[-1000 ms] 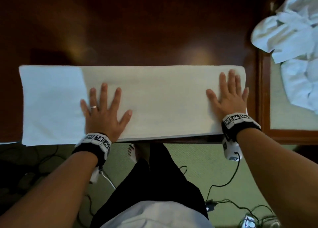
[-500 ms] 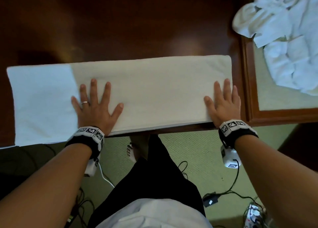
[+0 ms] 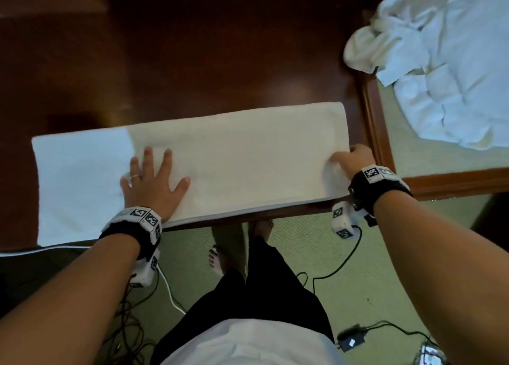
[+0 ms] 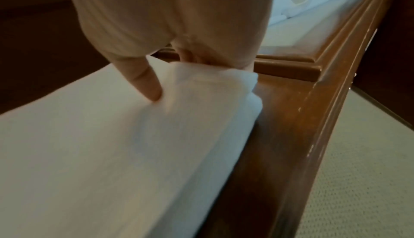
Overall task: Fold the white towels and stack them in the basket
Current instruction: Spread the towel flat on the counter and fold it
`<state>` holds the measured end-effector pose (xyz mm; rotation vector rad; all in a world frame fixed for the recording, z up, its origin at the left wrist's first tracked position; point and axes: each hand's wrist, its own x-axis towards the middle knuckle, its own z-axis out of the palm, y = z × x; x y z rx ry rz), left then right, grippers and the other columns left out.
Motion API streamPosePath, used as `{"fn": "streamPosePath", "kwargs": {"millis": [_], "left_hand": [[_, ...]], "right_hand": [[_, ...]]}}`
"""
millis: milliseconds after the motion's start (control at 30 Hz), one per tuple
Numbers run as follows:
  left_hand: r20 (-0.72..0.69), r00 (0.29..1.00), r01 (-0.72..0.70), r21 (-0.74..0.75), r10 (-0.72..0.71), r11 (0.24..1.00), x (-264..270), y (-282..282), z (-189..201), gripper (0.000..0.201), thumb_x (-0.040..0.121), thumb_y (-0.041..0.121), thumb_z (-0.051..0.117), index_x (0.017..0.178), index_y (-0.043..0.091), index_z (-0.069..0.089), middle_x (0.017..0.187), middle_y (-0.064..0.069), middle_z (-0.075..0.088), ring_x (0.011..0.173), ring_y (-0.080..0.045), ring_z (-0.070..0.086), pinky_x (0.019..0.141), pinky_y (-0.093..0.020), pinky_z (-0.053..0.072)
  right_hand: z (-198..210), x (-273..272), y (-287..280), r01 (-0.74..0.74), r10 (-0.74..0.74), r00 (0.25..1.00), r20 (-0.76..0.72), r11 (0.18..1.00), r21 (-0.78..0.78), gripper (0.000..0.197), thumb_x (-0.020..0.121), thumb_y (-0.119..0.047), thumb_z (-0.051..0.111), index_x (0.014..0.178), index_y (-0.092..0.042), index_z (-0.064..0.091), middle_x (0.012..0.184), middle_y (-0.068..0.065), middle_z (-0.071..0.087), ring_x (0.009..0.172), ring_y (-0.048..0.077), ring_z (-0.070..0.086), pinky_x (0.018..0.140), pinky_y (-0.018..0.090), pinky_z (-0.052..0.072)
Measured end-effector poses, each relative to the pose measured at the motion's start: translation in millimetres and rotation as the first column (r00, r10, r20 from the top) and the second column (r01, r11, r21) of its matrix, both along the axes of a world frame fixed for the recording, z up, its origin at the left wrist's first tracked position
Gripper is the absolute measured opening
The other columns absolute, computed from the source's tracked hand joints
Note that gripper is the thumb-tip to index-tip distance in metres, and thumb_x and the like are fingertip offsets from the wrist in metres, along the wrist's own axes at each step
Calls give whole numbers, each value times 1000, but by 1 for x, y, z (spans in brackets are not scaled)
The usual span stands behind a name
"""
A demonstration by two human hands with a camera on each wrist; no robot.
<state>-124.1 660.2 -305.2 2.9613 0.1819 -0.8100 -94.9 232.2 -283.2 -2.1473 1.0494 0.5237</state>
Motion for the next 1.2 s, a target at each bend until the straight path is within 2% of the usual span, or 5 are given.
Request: {"fn": "streamPosePath", "kwargs": {"millis": [167, 433, 633, 1000, 1200], "left_hand": [[40, 998, -47, -59, 50, 997, 5, -14, 12, 78, 96, 62, 45, 159, 30, 13, 169, -5, 0, 153, -33, 4, 122, -51, 16], [96, 985, 147, -37, -143, 988, 15, -19, 29, 63, 82, 39, 75, 136, 12, 62, 149, -18, 49, 129, -43, 51, 95, -59, 50], [100, 963, 256, -46, -251, 965, 17, -19, 43, 58, 83, 51, 47, 130, 23, 68, 131, -13, 64, 114, -40, 63, 84, -52, 54], [357, 905, 320, -211, -232, 924, 88, 5, 78, 56, 85, 45, 44, 126, 15, 67, 124, -8, 63, 109, -35, 60, 89, -48, 51], [534, 604, 737, -91, -592, 670, 89, -3, 80, 52, 79, 41, 50, 122, 16, 64, 118, -7, 62, 98, -31, 61, 78, -42, 50]], "right_hand": [[22, 28, -8, -191, 193, 979, 66, 981, -38, 23, 80, -24, 74, 89, -9, 60, 93, 12, 66, 85, 31, 62, 68, 33, 44], [147, 174, -33, -321, 558, 755, 345, 773, -547, 19, 89, -22, 58, 103, -10, 50, 110, 15, 54, 94, 37, 53, 80, 44, 42], [186, 198, -19, -247, 622, 679, 390, 694, -677, 21, 88, -18, 55, 105, -9, 49, 111, 18, 58, 92, 46, 57, 72, 46, 42], [109, 46, 125, -559, 917, 303, 260, 392, -730, 37, 62, -16, 79, 88, -10, 54, 77, 10, 58, 55, 33, 58, 43, 30, 33], [26, -46, 195, -743, 933, 359, 28, 303, -597, 40, 56, -13, 77, 92, -14, 60, 95, 9, 61, 75, 31, 60, 54, 35, 46]]}}
